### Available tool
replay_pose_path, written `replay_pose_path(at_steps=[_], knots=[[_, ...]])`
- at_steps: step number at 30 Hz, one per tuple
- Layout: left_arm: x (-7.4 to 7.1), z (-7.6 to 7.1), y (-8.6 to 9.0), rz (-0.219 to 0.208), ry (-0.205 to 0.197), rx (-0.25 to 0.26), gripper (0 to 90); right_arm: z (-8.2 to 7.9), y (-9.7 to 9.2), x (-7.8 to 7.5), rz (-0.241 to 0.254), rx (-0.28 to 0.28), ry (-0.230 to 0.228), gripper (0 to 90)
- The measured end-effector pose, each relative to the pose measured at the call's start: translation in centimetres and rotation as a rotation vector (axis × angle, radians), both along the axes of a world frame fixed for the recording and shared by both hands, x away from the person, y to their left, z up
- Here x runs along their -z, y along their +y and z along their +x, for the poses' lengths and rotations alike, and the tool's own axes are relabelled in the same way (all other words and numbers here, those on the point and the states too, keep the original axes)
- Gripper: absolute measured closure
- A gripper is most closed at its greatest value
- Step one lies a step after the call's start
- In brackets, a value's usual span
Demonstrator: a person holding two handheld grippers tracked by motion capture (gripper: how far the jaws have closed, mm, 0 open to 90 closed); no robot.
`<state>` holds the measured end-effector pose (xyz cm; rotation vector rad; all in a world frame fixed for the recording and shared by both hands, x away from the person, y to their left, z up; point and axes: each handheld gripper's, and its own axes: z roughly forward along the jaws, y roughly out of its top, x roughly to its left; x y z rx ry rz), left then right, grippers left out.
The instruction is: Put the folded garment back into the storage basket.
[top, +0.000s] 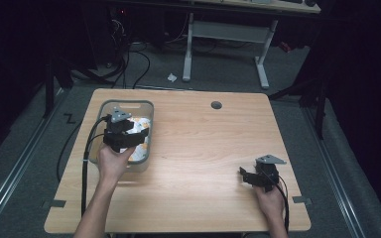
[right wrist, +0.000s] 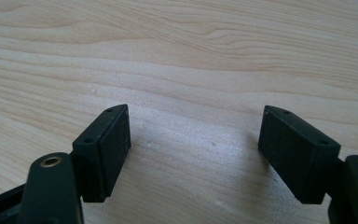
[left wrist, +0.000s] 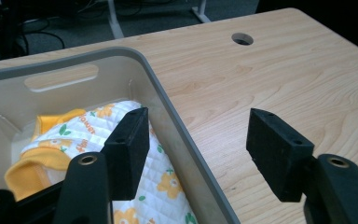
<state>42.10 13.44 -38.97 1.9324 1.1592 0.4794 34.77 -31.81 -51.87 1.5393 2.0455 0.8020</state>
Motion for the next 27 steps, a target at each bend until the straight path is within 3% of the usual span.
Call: replay_pose_path(at_steps=[4, 10, 27], knots=[[0.0, -0.2, -0.5, 0.006, -0.005, 0.011, 39.2, 0.0, 0.0, 0.0, 0.0, 0.0, 0.0, 25.5], [0.0, -0.7, -1.5, -0.031, 0.024, 0.041, 38.6, 0.0, 0.0, 0.0, 0.0, 0.0, 0.0, 25.5], [-0.4, -1.7, -3.3, -0.081, 0.003, 0.107, 36.9, 0.0, 0.0, 0.0, 0.001, 0.001, 0.0, 25.5]])
